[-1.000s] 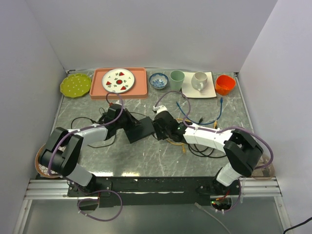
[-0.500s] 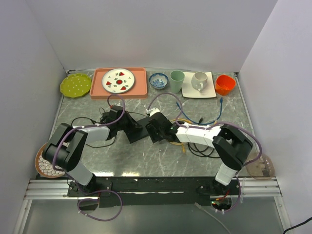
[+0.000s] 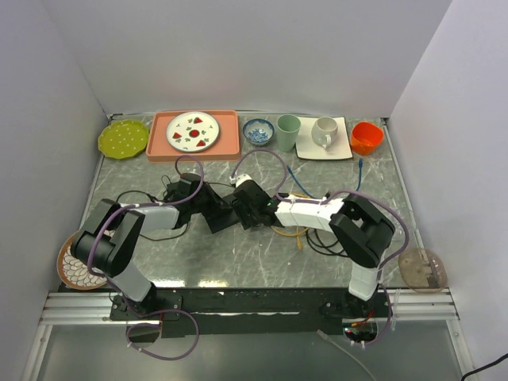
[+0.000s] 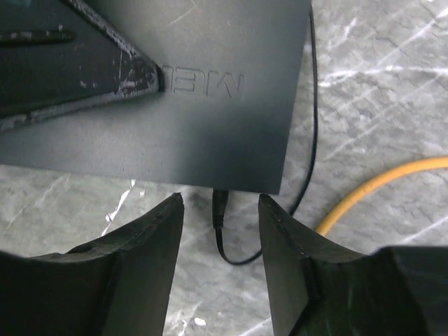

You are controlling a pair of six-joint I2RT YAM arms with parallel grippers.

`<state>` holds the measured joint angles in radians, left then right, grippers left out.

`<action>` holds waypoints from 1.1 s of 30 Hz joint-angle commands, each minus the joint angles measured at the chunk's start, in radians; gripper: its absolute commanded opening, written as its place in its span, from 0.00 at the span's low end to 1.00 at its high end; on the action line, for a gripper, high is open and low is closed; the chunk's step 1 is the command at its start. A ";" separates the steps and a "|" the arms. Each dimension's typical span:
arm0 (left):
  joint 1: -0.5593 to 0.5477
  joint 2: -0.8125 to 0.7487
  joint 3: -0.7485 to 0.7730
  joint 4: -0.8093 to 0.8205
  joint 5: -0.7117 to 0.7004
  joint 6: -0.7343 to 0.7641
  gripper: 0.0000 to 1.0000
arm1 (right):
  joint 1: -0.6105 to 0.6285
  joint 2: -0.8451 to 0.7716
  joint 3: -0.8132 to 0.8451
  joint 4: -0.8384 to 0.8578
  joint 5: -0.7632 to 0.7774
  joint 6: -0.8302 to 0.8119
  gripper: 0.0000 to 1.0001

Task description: Pull the plug from the switch port

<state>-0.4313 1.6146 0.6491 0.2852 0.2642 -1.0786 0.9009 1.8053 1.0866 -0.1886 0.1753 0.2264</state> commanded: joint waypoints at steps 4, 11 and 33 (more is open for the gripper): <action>-0.001 0.011 -0.020 0.002 -0.005 0.002 0.01 | -0.003 0.035 0.056 0.006 0.026 -0.009 0.51; -0.001 0.018 -0.029 0.014 0.001 0.000 0.01 | -0.020 0.034 0.035 0.035 0.030 0.007 0.43; -0.026 -0.114 -0.120 0.083 -0.005 -0.026 0.15 | -0.022 0.020 0.019 0.038 0.035 0.024 0.00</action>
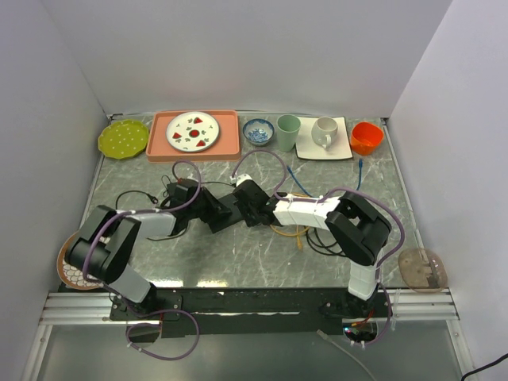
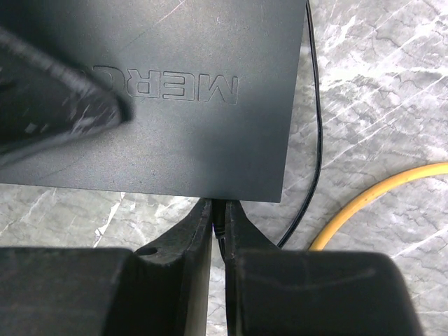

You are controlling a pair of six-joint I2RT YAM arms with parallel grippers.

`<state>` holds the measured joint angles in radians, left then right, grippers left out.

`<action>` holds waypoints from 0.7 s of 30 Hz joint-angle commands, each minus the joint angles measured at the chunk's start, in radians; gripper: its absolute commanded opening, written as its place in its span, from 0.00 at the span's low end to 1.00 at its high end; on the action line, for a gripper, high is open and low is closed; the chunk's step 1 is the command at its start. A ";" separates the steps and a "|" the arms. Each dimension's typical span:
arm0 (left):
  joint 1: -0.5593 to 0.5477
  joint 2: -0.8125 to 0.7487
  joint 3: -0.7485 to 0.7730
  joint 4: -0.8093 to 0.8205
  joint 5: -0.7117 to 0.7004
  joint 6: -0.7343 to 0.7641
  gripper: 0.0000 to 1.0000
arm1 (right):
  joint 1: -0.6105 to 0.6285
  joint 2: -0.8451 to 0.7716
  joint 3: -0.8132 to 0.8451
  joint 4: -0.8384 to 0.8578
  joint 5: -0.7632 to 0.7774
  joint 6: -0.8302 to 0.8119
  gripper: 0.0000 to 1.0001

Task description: Pull the plug from the switch port

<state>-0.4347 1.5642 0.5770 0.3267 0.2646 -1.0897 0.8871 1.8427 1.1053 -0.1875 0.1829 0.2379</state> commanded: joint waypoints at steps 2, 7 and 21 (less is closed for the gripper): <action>-0.055 -0.101 -0.062 0.054 -0.013 -0.027 0.17 | -0.008 -0.023 -0.005 0.037 0.024 0.020 0.00; -0.160 -0.135 -0.069 0.063 -0.063 -0.044 0.18 | -0.007 -0.037 -0.025 0.046 0.007 0.041 0.00; -0.207 0.011 -0.066 0.065 -0.120 -0.096 0.15 | 0.004 -0.059 -0.062 0.054 -0.020 0.074 0.00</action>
<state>-0.6350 1.5482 0.5049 0.3550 0.1825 -1.1572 0.8875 1.8290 1.0687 -0.1421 0.1795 0.2928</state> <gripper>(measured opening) 0.155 0.133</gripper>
